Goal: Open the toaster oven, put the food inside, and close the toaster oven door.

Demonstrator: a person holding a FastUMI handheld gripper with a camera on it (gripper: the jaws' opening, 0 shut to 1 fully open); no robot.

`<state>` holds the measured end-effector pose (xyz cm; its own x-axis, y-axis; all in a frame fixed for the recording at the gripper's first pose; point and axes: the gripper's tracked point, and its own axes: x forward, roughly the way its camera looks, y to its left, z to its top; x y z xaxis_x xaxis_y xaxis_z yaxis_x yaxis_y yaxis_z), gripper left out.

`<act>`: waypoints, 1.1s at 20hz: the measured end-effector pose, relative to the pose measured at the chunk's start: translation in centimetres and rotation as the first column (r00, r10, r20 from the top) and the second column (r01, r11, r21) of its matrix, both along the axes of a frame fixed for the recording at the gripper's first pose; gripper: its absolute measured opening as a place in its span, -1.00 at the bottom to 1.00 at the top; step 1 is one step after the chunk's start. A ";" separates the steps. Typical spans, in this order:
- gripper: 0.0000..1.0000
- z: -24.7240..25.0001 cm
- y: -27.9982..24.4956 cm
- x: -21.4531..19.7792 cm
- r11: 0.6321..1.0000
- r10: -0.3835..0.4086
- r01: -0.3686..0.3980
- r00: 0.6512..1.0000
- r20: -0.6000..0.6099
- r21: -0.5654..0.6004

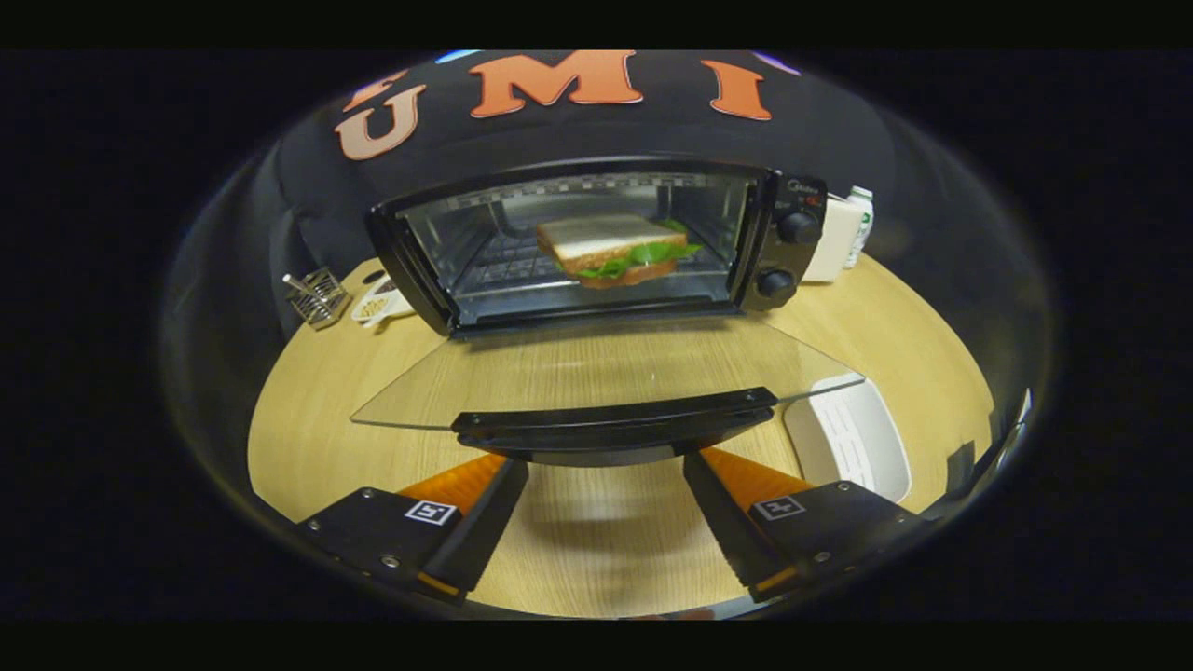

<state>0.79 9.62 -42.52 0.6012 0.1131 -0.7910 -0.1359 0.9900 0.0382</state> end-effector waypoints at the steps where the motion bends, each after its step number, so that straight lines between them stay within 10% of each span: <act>1: 0.99 1.0 0.0 0.5 1.000 -0.003 0.003 1.000 0.019 -0.001; 22: 0.99 12.4 0.5 11.1 0.998 -0.045 0.034 0.963 0.266 0.046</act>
<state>11.90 10.16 -30.16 0.7947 0.1138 -0.5963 -0.1078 0.9931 0.0458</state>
